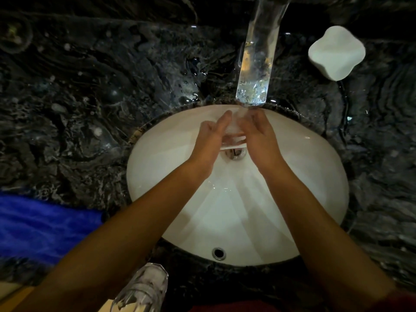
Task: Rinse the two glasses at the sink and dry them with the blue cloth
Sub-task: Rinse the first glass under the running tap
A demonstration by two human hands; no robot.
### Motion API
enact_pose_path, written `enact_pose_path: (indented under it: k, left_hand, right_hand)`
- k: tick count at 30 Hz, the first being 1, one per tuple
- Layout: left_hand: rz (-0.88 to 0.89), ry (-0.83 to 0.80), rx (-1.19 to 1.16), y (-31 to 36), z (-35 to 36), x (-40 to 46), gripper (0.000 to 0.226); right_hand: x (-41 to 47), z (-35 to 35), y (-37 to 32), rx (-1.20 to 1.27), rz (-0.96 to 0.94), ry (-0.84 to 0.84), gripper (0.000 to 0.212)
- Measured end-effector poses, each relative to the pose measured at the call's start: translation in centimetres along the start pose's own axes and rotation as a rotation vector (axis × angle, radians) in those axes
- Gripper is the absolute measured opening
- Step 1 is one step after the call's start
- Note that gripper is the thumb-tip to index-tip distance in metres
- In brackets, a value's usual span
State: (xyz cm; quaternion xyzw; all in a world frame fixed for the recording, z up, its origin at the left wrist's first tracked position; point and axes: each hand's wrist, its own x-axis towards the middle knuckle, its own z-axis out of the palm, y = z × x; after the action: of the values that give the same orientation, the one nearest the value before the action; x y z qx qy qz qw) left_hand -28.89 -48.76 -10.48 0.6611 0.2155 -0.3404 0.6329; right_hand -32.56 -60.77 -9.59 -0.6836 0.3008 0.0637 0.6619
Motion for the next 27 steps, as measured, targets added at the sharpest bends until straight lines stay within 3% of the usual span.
enact_pose_path:
  k: [3, 7, 10, 12, 16, 20, 24, 27]
  left_hand:
    - [0.033, 0.029, -0.027, -0.3, -0.1, 0.0, 0.060]
    - [0.075, -0.065, -0.011, -0.7, -0.6, -0.2, 0.061]
    - [0.077, -0.093, -0.087, -0.7, -1.2, -0.1, 0.059]
    - [0.046, -0.094, -0.128, -0.7, -1.4, 0.1, 0.044]
    - [-0.111, -0.041, -0.184, -0.9, -1.5, 0.3, 0.041]
    - [-0.236, -0.023, -0.288, -0.4, -1.2, 0.2, 0.034]
    - [-0.222, -0.047, -0.268, 0.6, -1.1, 0.6, 0.027]
    - [-0.212, -0.108, -0.131, 0.6, -1.4, 0.5, 0.027]
  right_hand:
    - [0.6, 0.2, -0.7, 0.009, 0.106, -0.021, 0.030]
    - [1.7, 0.0, -1.8, -0.004, 0.350, -0.081, 0.037]
    - [2.5, 1.1, -2.7, -0.122, 0.438, -0.131, 0.026]
    - [2.6, 1.8, -2.3, -0.306, 0.352, -0.116, 0.017]
    - [1.1, 1.9, -1.1, -0.218, 0.056, 0.016, 0.024]
    - [-0.3, 2.4, -1.1, -0.560, -0.218, -0.119, 0.030]
    - [-2.4, 2.1, -1.0, -0.708, -0.429, -0.081, 0.040]
    - [-2.9, 1.1, -1.1, -0.770, -0.506, -0.073, 0.035]
